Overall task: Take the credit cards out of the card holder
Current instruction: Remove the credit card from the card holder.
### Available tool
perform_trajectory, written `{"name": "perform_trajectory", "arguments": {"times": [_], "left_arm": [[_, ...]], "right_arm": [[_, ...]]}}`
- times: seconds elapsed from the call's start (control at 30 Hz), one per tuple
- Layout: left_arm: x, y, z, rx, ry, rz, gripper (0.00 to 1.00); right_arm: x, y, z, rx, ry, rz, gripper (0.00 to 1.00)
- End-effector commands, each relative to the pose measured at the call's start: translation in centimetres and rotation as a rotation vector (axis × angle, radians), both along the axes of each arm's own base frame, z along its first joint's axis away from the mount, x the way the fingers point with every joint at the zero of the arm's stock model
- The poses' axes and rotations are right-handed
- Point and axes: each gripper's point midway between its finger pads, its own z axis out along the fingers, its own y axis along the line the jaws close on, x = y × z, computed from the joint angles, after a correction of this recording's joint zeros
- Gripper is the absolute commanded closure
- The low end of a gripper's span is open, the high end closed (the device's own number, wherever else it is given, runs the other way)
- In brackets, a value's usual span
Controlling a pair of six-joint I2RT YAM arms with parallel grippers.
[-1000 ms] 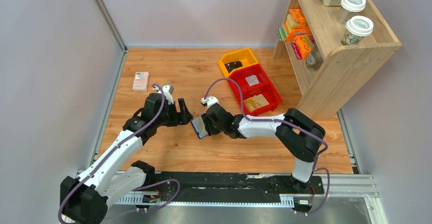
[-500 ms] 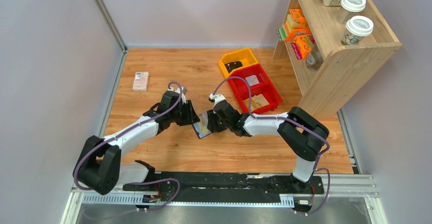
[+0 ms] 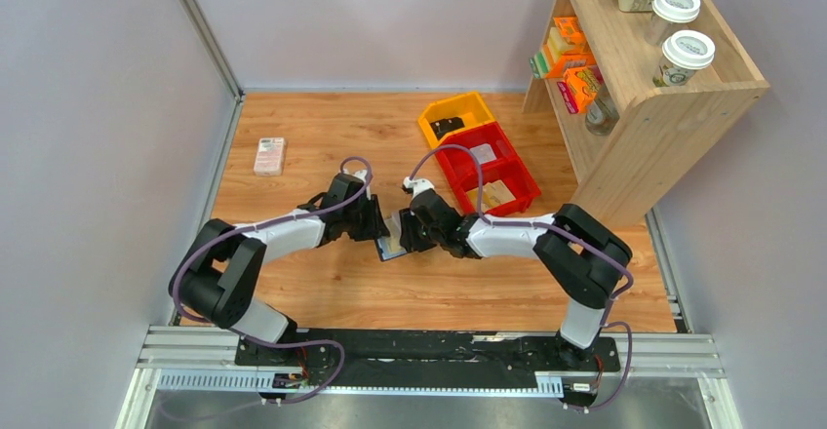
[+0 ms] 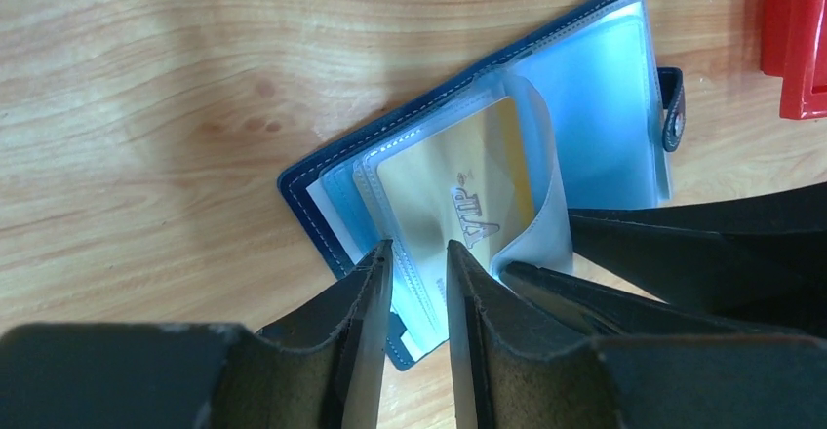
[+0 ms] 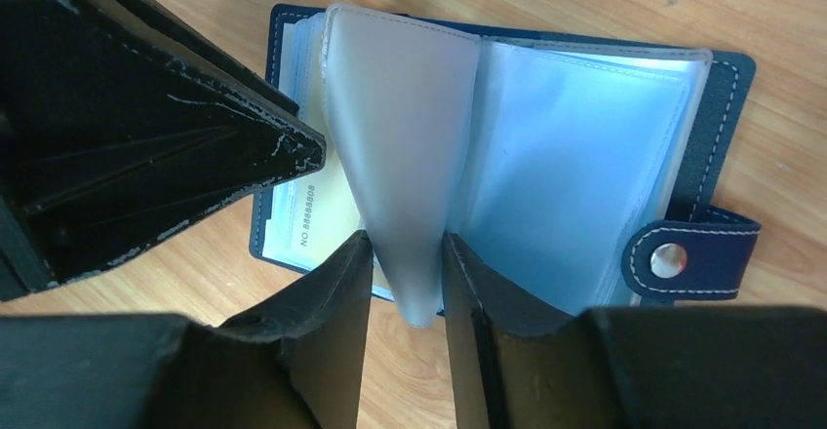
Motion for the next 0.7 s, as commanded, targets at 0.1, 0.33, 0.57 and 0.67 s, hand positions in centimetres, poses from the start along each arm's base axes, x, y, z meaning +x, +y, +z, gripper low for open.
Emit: {"name": "perform_trajectory", "arguments": {"times": [0.1,0.33,0.57,0.67], "left_arm": [[-3.9,1.7,-4.5,0.181,0.156,-0.055,0.66],[-4.3,2.0,-4.8,0.193,0.163,-0.064,0.66],[-4.0,1.8,-4.2,0.179,0.146,-0.067,0.66],[-4.0,1.6,-4.1,0.173,0.143,-0.067,0.66]], "right_arm": [[2.5,-4.9,1.3,-0.206,-0.087,-0.227,0.63],[4.7,-10.5,4.1,-0.324,-0.166,-0.475,0.59],[4.1,-7.4,9.7,-0.07,-0.238,-0.317,0.52],[3.6,-5.0,10.6,0.002,-0.229,-0.166,0.53]]}}
